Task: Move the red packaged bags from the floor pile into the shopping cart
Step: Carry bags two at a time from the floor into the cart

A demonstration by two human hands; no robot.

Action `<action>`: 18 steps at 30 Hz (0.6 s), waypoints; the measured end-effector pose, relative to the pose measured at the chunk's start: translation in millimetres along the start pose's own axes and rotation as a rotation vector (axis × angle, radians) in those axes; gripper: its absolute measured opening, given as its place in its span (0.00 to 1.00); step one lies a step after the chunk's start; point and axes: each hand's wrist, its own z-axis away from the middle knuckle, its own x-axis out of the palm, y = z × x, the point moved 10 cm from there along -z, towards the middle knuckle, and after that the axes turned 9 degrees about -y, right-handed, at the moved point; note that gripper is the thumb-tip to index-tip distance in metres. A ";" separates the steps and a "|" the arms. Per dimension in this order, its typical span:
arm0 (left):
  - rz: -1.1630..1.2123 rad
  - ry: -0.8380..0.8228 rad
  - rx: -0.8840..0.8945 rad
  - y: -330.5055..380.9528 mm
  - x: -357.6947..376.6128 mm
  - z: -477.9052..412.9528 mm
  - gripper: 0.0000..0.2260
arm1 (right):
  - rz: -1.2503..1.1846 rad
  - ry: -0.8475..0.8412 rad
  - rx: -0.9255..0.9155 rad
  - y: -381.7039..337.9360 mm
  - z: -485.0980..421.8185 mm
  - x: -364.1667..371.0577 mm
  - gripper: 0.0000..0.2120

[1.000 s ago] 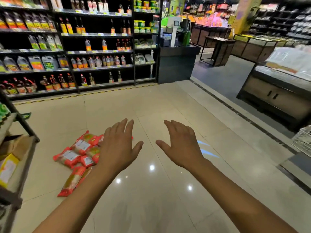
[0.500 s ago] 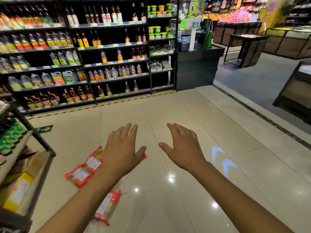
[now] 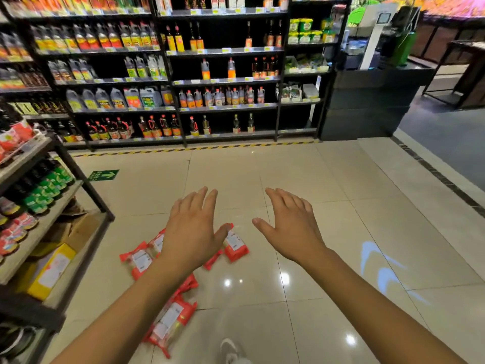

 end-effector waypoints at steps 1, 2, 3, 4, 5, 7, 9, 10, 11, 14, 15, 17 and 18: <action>0.009 0.003 -0.012 -7.0 4.1 -16.4 0.36 | 0.014 -0.007 -0.008 -0.6 -17.9 2.0 0.34; 0.022 0.006 -0.020 -14.2 8.2 -33.7 0.36 | 0.031 -0.014 -0.015 -1.1 -36.4 3.8 0.34; 0.032 0.009 -0.028 -21.2 12.3 -50.6 0.36 | 0.049 -0.022 -0.019 -1.7 -54.5 5.0 0.34; 0.038 0.010 -0.036 -28.4 16.9 -67.8 0.36 | 0.067 -0.030 -0.021 -2.0 -72.6 5.8 0.35; 0.046 0.011 -0.044 -35.7 21.6 -85.9 0.36 | 0.085 -0.036 -0.021 -1.9 -91.1 6.1 0.35; 0.071 0.000 -0.059 -49.5 29.9 -122.0 0.36 | 0.122 -0.056 -0.026 -2.8 -127.9 6.7 0.35; 0.078 -0.002 -0.071 -62.1 35.8 -153.3 0.36 | 0.149 -0.071 -0.034 -5.4 -162.3 8.0 0.35; 0.074 0.003 -0.076 -68.7 37.8 -167.3 0.36 | 0.159 -0.070 -0.041 -7.4 -179.4 8.5 0.35; 0.074 0.001 -0.084 -76.0 39.6 -179.9 0.36 | 0.167 -0.071 -0.050 -10.0 -196.2 9.3 0.35; 0.057 -0.026 -0.119 -100.3 48.5 -207.8 0.36 | 0.178 -0.097 -0.081 -20.1 -242.3 18.0 0.34; 0.055 -0.030 -0.132 -108.6 52.4 -215.3 0.36 | 0.173 -0.108 -0.093 -23.8 -256.8 22.5 0.34; 0.062 -0.035 -0.164 -125.9 59.5 -232.1 0.35 | 0.166 -0.128 -0.122 -30.8 -287.8 33.5 0.35; 0.063 -0.047 -0.183 -134.7 65.0 -240.7 0.35 | 0.164 -0.139 -0.136 -33.2 -303.5 40.1 0.35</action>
